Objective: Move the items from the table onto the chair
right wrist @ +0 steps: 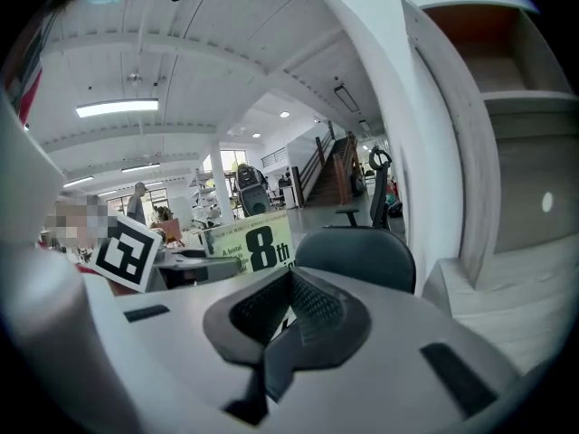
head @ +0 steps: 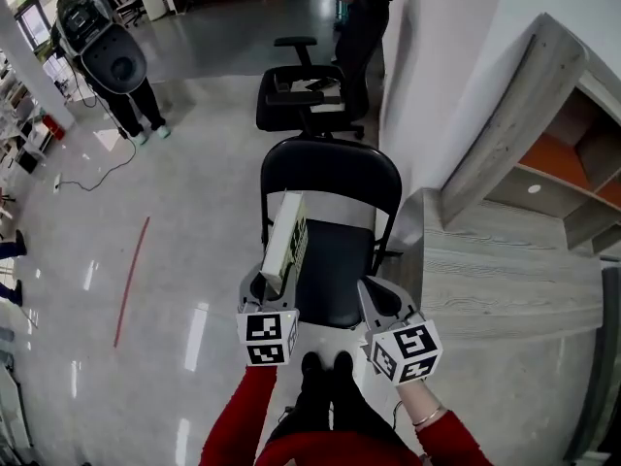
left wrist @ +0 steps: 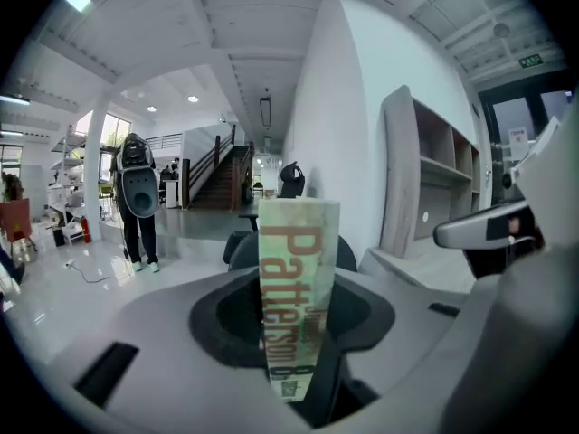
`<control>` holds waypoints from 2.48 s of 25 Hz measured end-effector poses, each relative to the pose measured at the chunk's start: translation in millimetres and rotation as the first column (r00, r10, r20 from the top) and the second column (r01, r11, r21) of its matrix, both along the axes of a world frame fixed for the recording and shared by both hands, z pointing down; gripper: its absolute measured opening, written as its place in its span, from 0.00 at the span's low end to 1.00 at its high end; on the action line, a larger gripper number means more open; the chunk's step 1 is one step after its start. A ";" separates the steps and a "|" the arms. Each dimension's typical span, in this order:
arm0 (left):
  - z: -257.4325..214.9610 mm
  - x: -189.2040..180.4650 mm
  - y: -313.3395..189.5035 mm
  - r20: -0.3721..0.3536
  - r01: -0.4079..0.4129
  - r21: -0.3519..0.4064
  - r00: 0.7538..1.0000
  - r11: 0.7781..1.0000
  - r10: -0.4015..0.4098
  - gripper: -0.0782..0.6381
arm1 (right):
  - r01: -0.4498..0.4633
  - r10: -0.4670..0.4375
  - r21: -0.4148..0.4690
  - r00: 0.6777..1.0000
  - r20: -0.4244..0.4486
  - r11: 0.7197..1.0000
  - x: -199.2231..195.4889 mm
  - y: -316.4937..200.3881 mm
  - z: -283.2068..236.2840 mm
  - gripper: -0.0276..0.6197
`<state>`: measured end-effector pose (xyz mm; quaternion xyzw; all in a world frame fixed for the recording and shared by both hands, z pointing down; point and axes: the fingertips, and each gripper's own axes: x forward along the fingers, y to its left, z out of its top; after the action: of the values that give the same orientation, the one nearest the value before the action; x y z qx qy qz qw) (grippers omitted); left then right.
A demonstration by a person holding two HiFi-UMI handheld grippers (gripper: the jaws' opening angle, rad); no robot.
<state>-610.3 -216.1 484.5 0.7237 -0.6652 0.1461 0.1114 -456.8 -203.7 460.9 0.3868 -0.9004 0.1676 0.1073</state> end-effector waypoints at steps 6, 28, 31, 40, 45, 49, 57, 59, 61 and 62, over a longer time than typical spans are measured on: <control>63.8 2.1 -23.4 0.002 0.027 -0.052 1.000 0.998 -0.026 0.34 | -0.041 0.041 -0.033 0.999 -0.010 0.999 3.8 -0.6 33.7 0.06; 228.2 12.8 -50.8 0.015 0.079 -0.104 0.997 0.991 -0.077 0.34 | -0.069 0.065 -0.163 0.997 -0.030 0.984 2.5 -27.4 147.2 0.06; 232.8 9.5 -44.5 0.009 0.086 -0.121 0.996 0.989 -0.086 0.34 | -0.060 0.056 -0.159 0.998 -0.032 0.985 1.4 -29.3 144.8 0.06; 237.4 9.5 -40.0 0.031 0.074 -0.152 0.997 0.986 -0.070 0.35 | -0.067 0.062 -0.158 0.997 -0.036 0.985 0.4 -25.4 140.1 0.06; 223.3 8.0 -39.5 0.099 0.080 -0.154 0.993 0.985 -0.065 0.47 | -0.060 0.055 -0.143 0.998 -0.038 0.988 -1.0 -21.9 132.6 0.06; 198.9 7.4 -34.2 0.110 0.076 -0.113 0.992 0.991 -0.064 0.51 | -0.072 0.068 -0.140 0.997 -0.031 0.987 -1.5 -19.4 126.9 0.06; 96.4 39.6 4.4 -0.082 -0.068 -0.043 0.995 0.997 0.065 0.51 | -0.076 0.077 -0.104 0.997 0.005 0.992 -5.8 -20.6 85.6 0.06; 71.4 43.4 9.3 -0.116 -0.107 -0.022 0.988 0.994 0.103 0.45 | -0.065 0.067 -0.078 0.997 0.026 0.995 -8.7 -24.4 71.1 0.06; 47.3 42.3 12.9 -0.134 -0.117 0.009 0.984 0.993 0.117 0.35 | -0.035 0.037 -0.052 0.998 0.048 0.998 -11.8 -24.3 56.3 0.06; 34.3 40.2 14.8 -0.132 -0.116 0.029 0.984 0.993 0.119 0.28 | -0.019 0.022 -0.043 0.998 0.062 0.999 -12.9 -22.1 48.6 0.06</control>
<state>-570.1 -201.3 518.8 0.7710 -0.6139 0.0967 0.1390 -469.7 -225.8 509.5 0.3883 -0.8956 0.1995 0.0856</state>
